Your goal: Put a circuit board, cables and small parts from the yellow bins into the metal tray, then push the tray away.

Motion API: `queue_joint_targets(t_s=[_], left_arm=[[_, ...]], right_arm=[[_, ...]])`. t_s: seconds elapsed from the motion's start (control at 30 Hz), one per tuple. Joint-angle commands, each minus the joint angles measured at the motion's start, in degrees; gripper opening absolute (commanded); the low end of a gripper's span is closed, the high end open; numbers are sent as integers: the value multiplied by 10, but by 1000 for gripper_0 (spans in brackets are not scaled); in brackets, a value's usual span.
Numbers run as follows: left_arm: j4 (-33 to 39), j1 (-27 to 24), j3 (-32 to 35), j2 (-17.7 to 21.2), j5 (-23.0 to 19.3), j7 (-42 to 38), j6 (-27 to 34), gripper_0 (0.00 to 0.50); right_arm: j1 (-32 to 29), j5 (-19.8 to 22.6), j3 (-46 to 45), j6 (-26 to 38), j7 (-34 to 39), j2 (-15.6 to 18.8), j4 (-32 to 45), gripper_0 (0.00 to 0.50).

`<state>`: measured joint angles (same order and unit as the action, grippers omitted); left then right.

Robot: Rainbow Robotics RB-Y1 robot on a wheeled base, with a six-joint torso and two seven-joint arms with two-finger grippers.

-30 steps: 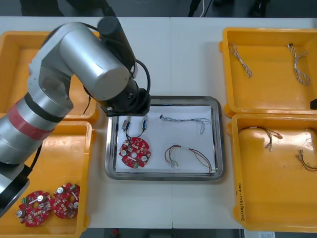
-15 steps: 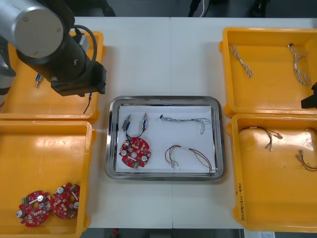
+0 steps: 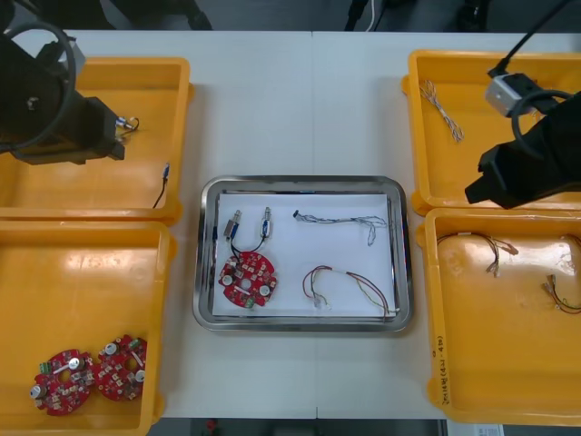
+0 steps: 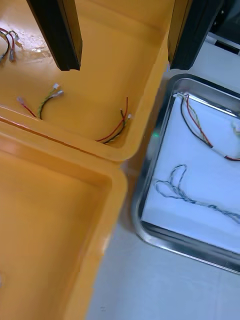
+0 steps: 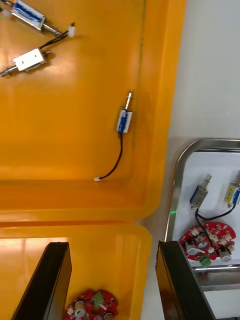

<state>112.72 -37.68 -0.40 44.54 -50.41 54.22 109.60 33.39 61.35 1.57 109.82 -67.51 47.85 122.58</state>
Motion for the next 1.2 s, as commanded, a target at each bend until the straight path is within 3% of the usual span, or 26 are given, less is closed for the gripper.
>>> queue_joint_targets(t_s=[0.03,0.2,0.3,1.0,1.2], left_arm=[[55,40,51,38,-13,82,4,500],[98,85,88,43,-37,82,4,500],[128,125,113,51,-43,84,4,500],[225,335,212,92,-50,107,4,500],[248,372,222,94,-50,108,4,500]], right_arm=[[66,3,85,2,-17,-6,39,500],[119,-7,173,2,-37,-36,43,500],[140,-26,221,2,-94,-60,43,500],[158,-98,376,-39,-362,-157,27,500],[148,-134,424,-44,-384,-174,14,500]])
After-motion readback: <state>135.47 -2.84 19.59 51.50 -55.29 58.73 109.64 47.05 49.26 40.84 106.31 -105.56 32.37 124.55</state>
